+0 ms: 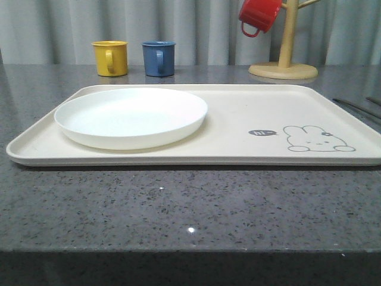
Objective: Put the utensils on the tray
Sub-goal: 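Withdraw the left gripper from the tray, then grasp the steel fork on the table with the right gripper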
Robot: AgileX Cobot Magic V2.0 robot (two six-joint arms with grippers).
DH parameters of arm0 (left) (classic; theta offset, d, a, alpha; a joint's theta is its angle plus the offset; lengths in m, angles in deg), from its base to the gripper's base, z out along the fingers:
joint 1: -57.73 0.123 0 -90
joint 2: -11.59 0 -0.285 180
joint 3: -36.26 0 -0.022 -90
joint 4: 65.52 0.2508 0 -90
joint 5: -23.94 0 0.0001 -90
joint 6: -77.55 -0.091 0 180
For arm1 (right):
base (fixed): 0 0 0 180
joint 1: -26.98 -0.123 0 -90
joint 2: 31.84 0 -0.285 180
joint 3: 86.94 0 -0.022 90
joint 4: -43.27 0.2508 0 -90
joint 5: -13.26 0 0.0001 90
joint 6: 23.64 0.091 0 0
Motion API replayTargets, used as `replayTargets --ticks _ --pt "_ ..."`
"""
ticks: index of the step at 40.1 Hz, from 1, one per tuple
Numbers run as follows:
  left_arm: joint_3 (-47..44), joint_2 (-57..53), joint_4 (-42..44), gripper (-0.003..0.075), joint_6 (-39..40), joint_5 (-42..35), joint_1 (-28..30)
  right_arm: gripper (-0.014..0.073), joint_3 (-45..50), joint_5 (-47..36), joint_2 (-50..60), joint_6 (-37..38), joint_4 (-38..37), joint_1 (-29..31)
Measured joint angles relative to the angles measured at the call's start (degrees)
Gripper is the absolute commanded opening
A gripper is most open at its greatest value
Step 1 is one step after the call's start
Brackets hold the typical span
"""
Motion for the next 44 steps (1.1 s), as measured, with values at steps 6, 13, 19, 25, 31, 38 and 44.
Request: replayTargets --ticks 6,13,19,25,31,38,44 --pt "0.00 0.00 0.00 -0.0018 0.00 0.00 0.00 0.0435 -8.45 6.28 -12.69 0.00 0.00 0.00" --pt "0.00 0.00 0.00 -0.0018 0.00 -0.04 0.00 0.0435 -16.84 13.66 -24.62 0.00 0.00 0.00" --pt "0.00 0.00 0.00 -0.0018 0.00 -0.04 0.00 0.0433 -21.78 17.45 -33.08 0.00 0.00 0.00" --pt "0.00 0.00 0.00 -0.0018 0.00 -0.04 0.00 0.0433 -24.16 17.78 -39.07 0.00 0.00 -0.61" --pt "0.00 0.00 0.00 -0.0018 0.00 -0.04 0.00 0.0433 -24.59 16.69 -43.36 0.00 0.23 -1.64" --pt "0.00 0.00 0.00 -0.0018 0.00 -0.04 0.00 0.0433 -24.59 15.20 -47.19 0.00 0.32 -1.63" --pt "0.00 0.00 0.00 -0.0018 0.00 -0.04 0.00 0.0392 -24.70 14.35 -48.99 0.00 0.32 -1.63"
